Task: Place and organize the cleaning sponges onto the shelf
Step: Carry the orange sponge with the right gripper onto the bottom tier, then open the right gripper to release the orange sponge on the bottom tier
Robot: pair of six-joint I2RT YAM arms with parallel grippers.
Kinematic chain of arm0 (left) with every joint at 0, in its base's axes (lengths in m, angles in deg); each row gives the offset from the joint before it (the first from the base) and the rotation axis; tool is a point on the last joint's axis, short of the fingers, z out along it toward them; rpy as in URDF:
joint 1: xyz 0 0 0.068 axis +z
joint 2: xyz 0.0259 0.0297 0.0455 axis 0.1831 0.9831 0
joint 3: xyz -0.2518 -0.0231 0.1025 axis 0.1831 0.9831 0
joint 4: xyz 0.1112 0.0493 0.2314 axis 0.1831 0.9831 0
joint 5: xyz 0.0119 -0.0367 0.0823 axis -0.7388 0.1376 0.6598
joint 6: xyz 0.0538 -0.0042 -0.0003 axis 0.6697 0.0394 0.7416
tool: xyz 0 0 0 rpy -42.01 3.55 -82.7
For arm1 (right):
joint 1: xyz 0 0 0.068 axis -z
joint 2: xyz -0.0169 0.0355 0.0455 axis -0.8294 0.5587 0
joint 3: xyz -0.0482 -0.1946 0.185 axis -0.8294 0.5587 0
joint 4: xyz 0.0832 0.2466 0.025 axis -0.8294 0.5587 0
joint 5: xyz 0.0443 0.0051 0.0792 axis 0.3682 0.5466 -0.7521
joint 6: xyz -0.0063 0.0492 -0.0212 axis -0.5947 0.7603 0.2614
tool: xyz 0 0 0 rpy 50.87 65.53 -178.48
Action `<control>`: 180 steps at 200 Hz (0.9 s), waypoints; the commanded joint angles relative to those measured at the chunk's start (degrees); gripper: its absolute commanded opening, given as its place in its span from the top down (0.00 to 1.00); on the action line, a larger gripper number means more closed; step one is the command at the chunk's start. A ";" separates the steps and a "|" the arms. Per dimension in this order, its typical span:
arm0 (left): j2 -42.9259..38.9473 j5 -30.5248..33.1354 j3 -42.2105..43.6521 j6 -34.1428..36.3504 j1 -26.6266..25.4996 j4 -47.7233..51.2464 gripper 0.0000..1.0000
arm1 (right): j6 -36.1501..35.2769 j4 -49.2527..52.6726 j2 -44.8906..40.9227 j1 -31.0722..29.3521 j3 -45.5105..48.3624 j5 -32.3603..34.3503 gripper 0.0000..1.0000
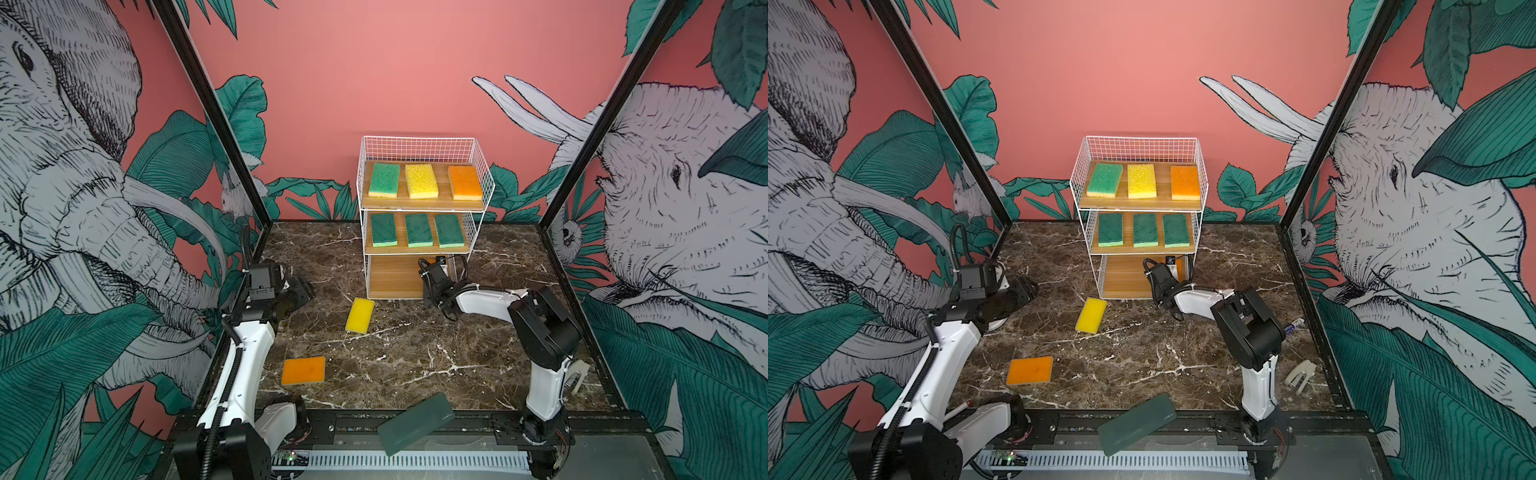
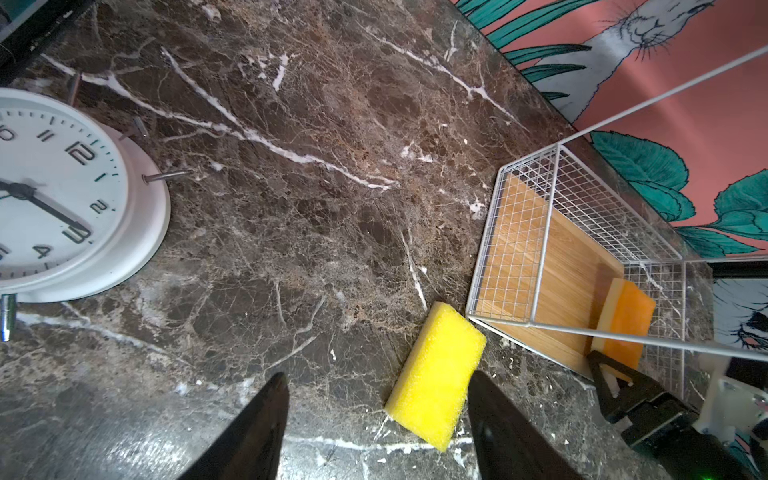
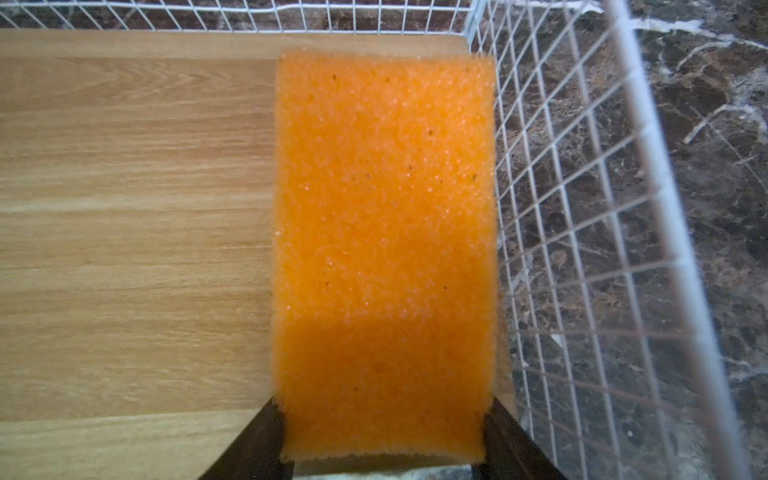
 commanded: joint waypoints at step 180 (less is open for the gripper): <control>-2.25 0.61 1.67 0.12 0.18 -0.68 0.30 | 1.46 6.82 0.35 0.61 -3.15 1.94 0.24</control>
